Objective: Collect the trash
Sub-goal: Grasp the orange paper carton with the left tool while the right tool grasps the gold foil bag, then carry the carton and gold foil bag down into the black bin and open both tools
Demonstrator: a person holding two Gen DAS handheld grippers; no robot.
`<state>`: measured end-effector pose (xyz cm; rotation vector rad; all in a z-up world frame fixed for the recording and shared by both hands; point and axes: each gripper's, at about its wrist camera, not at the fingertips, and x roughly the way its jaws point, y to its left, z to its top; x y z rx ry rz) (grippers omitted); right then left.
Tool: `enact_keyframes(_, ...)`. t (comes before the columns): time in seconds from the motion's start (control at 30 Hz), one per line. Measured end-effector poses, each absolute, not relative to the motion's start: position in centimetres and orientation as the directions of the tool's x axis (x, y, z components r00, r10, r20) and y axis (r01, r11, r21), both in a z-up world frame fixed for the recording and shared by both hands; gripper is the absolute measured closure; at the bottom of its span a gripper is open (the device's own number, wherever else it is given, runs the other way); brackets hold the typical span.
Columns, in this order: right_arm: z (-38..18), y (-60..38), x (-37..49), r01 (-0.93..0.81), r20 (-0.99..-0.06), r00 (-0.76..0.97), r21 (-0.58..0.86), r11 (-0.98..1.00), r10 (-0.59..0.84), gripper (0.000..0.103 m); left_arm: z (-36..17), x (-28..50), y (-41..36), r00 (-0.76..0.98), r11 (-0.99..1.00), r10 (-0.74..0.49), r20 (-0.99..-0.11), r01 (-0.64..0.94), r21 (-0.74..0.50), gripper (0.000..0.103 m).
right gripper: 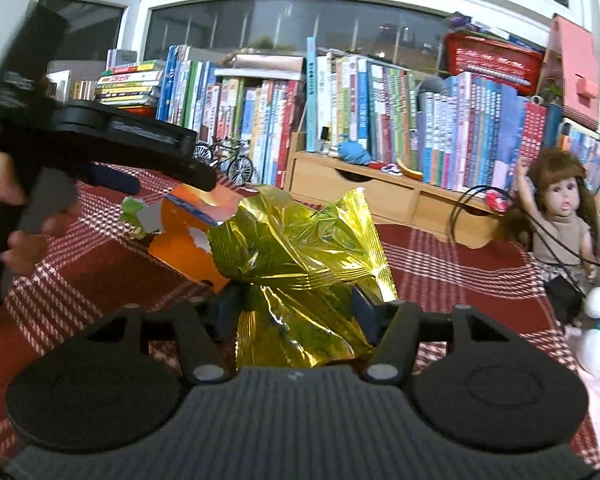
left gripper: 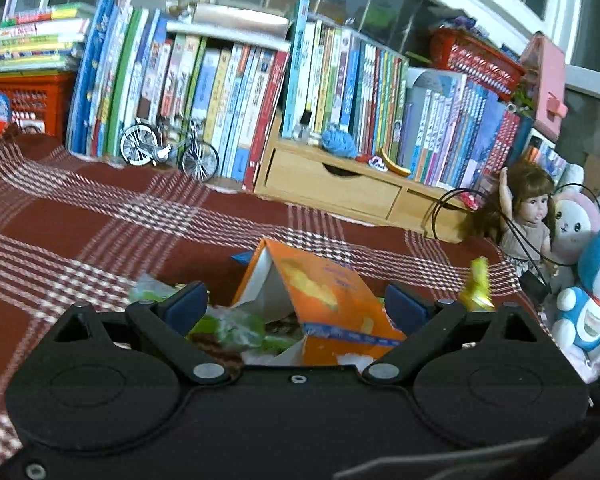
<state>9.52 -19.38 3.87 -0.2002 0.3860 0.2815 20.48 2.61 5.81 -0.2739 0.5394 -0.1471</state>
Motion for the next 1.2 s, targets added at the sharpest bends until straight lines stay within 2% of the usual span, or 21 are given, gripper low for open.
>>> enact_keyframes(0.07, 3.9, -19.9, 9.2, -0.297, -0.395, 0.891, -0.135, 0.945, 0.224, 0.04, 5.6, 21.6, 2.3, 0.841, 0.946, -0.212, -0.498, 0.05, -0.32, 0.012)
enact_keyframes(0.1, 3.9, -20.0, 9.2, -0.295, -0.396, 0.891, -0.134, 0.946, 0.222, 0.04, 5.6, 22.0, 2.1, 0.836, 0.942, -0.222, -0.502, 0.052, -0.332, 0.018)
enact_keyframes(0.13, 3.8, -20.2, 9.1, -0.291, -0.396, 0.892, -0.133, 0.947, 0.218, 0.04, 5.5, 22.4, 1.9, 0.831, 0.937, -0.236, -0.504, 0.056, -0.346, 0.03)
enact_keyframes(0.17, 3.8, -20.3, 9.1, -0.287, -0.396, 0.893, -0.132, 0.949, 0.215, 0.04, 5.5, 22.6, 1.7, 0.828, 0.931, -0.246, -0.504, 0.057, -0.36, 0.038)
enact_keyframes(0.23, 3.7, -20.5, 9.0, -0.282, -0.397, 0.893, -0.128, 0.951, 0.212, 0.04, 5.4, 22.9, 1.4, 0.818, 0.923, -0.261, -0.513, 0.057, -0.38, 0.063)
enact_keyframes(0.27, 3.8, -20.6, 8.9, -0.28, -0.395, 0.894, -0.126, 0.952, 0.211, 0.04, 5.4, 22.9, 1.2, 0.815, 0.923, -0.262, -0.516, 0.056, -0.38, 0.069)
enact_keyframes(0.3, 3.8, -20.7, 8.7, -0.279, -0.394, 0.895, -0.124, 0.952, 0.211, 0.04, 5.3, 22.9, 1.0, 0.812, 0.925, -0.263, -0.521, 0.059, -0.375, 0.081)
enact_keyframes(0.53, 4.2, -20.8, 7.8, -0.277, -0.379, 0.9, -0.121, 0.953, 0.214, 0.04, 7.3, 20.4, 0.5, 0.842, 0.925, -0.291, -0.454, 0.126, -0.358, 0.089)
enact_keyframes(0.8, 5.1, -21.0, 6.3, -0.28, -0.354, 0.907, -0.102, 0.955, 0.228, 0.041, 10.8, 15.2, 1.0, 0.896, 0.944, -0.275, -0.348, 0.183, -0.275, 0.097)
enact_keyframes(1.2, 6.2, -20.0, 1.9, -0.345, -0.323, 0.896, -0.074, 0.936, 0.305, 0.042, 11.8, 3.7, 3.3, 0.924, 0.956, -0.274, -0.267, 0.23, -0.185, 0.098)
